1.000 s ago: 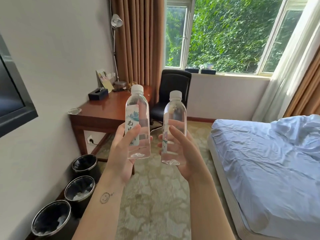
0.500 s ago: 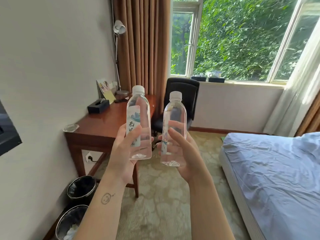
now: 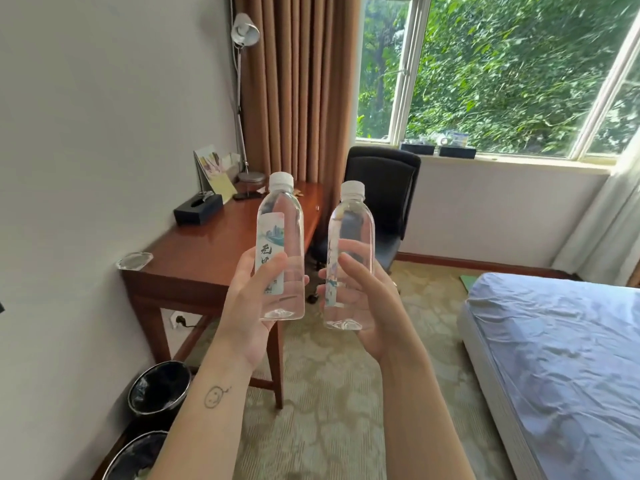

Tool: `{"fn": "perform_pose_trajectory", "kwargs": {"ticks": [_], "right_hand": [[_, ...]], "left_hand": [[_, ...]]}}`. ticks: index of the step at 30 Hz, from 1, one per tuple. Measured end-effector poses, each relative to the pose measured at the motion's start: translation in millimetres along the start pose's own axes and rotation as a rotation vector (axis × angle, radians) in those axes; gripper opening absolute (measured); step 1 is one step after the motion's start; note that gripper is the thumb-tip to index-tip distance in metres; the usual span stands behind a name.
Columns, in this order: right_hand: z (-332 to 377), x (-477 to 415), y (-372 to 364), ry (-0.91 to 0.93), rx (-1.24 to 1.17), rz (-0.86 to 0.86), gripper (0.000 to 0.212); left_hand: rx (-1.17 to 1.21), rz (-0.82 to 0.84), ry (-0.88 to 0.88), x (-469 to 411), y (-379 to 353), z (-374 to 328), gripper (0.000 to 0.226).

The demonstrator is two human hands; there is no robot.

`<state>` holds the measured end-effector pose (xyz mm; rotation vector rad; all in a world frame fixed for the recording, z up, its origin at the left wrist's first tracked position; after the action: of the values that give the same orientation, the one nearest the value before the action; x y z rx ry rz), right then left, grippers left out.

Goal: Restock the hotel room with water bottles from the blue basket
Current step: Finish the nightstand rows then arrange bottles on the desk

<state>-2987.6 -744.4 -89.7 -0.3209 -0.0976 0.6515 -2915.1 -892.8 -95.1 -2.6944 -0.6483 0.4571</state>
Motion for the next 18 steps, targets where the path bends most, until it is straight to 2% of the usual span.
{"fn": "perform_pose_trajectory", "kwargs": {"ticks": [3,8,18], "right_hand": [[6.5,-37.8,12.7,0.003,0.030,0.026,0.050],[22.9,-102.4,39.0,0.000,0.023,0.068,0.045],[46.6,-206.9,99.7,-0.006,0.059,0.162,0.046]], "left_hand": [[-0.003,-0.036,-0.019,-34.5,-4.8,11.4,0.071],[0.020,-0.090,-0.053,-94.3,-20.6,28.4,0.058],[0.018,-0.140,-0.107,-194.2,-56.9,70.4,0.055]]}}
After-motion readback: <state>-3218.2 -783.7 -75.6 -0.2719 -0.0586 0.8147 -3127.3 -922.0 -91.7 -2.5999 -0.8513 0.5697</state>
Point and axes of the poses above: each hand's wrist, its own x-axis away from the middle knuckle, its own y-axis out of the back of the hand, z = x × y, the point moved 2 cm from there along -x, towards the middle knuckle, and after that the axes turned 7 degrees about -y, right-handed, at the moved point
